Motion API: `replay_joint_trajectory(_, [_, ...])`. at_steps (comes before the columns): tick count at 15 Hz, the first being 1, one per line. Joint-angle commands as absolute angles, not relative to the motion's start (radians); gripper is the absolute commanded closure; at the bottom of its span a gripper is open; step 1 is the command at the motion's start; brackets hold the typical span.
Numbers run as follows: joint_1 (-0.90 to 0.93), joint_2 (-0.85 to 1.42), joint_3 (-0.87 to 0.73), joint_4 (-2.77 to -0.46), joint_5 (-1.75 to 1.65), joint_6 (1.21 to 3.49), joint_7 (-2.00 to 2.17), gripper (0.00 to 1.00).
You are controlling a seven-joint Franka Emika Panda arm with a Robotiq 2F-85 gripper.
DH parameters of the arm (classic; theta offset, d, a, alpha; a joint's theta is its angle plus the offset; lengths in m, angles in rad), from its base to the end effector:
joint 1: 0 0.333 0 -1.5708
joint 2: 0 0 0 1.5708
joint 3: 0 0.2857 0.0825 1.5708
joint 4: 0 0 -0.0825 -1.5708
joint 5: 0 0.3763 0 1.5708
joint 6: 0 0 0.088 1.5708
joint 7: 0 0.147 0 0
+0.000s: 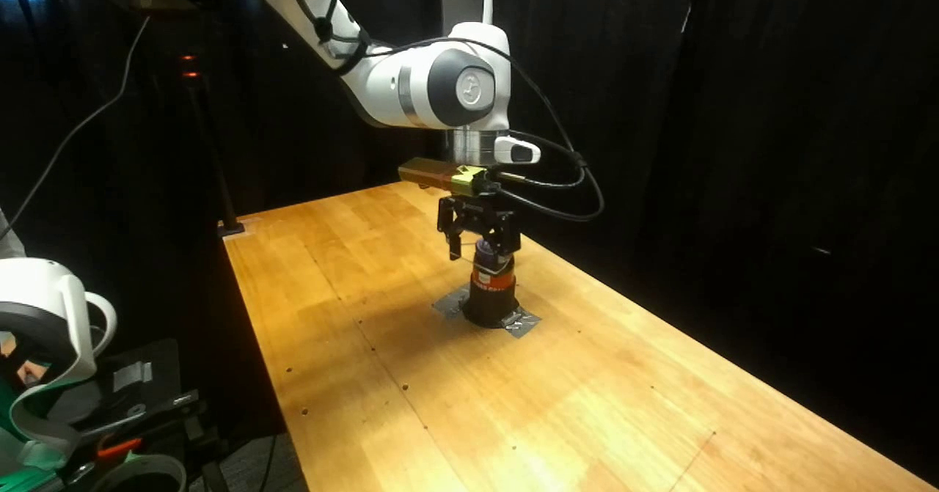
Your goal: Put the rubber band on the jar.
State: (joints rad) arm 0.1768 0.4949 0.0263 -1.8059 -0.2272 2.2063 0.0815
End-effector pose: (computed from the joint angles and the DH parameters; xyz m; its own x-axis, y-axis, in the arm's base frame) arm 0.6089 0.1099 0.2023 0.9636 0.2515 -0.0909 0.2635 -0.9507 0.1636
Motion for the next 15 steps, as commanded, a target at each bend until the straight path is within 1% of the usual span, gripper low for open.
replay_joint_trajectory(1, [0.149,0.414,0.042,-1.912,-0.206,2.235,0.048,0.25])
replay_joint_trajectory(2, [0.147,0.403,0.040,-1.935,-0.212,2.259,0.044,0.27])
replay_joint_trajectory(3, [0.145,0.390,0.038,-1.961,-0.218,2.294,0.046,0.34])
replay_joint_trajectory(4, [0.142,0.378,0.036,-1.987,-0.220,2.337,0.048,0.44])
replay_joint_trajectory(6, [0.136,0.350,0.031,-2.053,-0.230,2.449,0.051,0.60])
replay_joint_trajectory(10, [0.127,0.308,0.013,-2.182,-0.243,2.706,0.065,0.89])
replay_joint_trajectory(12, [0.126,0.290,-0.006,-2.250,-0.253,2.855,0.076,0.95])
replay_joint_trajectory(14, [0.127,0.279,-0.025,-2.312,-0.249,3.006,0.077,0.98])
replay_joint_trajectory(15, [0.129,0.273,-0.035,-2.342,-0.243,3.084,0.076,0.94])
